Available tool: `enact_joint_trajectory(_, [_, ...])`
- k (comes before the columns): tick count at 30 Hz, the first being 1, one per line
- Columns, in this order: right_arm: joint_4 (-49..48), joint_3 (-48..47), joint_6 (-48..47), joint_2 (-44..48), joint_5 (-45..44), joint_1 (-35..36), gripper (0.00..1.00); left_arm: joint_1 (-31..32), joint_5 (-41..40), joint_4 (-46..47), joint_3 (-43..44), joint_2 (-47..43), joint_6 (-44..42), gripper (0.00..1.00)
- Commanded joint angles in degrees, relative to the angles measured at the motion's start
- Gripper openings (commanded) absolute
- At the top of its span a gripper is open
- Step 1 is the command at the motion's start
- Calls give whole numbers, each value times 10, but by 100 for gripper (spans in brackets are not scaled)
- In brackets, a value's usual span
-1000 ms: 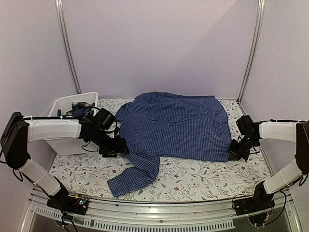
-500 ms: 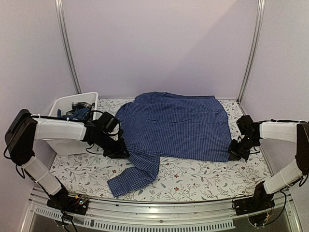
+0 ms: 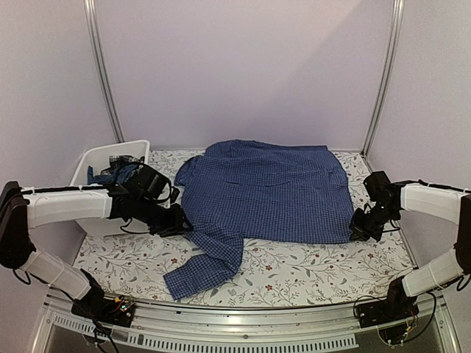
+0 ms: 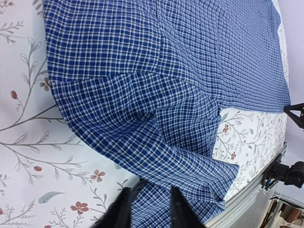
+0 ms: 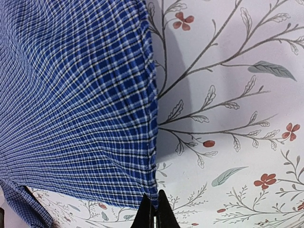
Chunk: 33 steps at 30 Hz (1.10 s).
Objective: Fold and stack the mixed laundry pile
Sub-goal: Pick up the flattened shirt from the center of the board.
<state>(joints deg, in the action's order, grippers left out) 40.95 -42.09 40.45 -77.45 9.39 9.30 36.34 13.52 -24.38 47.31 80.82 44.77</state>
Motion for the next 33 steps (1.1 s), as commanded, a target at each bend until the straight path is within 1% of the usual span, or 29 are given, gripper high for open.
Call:
enact_joint_trajectory(1, [10,-12,-5,5,2,-3,0,9,26,47,-54,-44,5,69])
enact_joint_trajectory(2, [8,-12,-4,2,3,-3,0,11,26,67,-70,-54,8,75])
enact_joint_trajectory(4, [6,-13,-4,-2,3,-3,0,13,24,112,-105,-76,21,82])
enact_joint_trajectory(8, [7,-16,-5,-10,0,-3,0,14,21,216,-168,-100,32,86])
enact_joint_trajectory(9, [8,-17,-6,-11,-2,-3,0,14,12,230,-178,-105,31,88])
enact_joint_trajectory(12, [12,-21,-11,-16,-6,-3,0,14,-8,321,-219,-123,41,95])
enact_joint_trajectory(14, [16,-23,-16,-21,-8,-3,0,14,-9,368,-238,-117,46,97])
enact_joint_trajectory(17, [19,-26,-27,-30,-10,-3,0,14,7,424,-248,-81,48,97])
enact_joint_trajectory(21, [21,-29,-36,-38,-13,-3,0,16,31,458,-223,-4,42,95])
enact_joint_trajectory(26, [21,-33,-45,-47,-18,-3,0,15,63,509,-215,48,48,92])
enact_joint_trajectory(28, [22,-33,-48,-49,-20,-3,0,15,77,537,-216,57,48,87])
enact_joint_trajectory(33, [25,-35,-53,-52,-23,-3,0,18,102,643,-240,47,46,67])
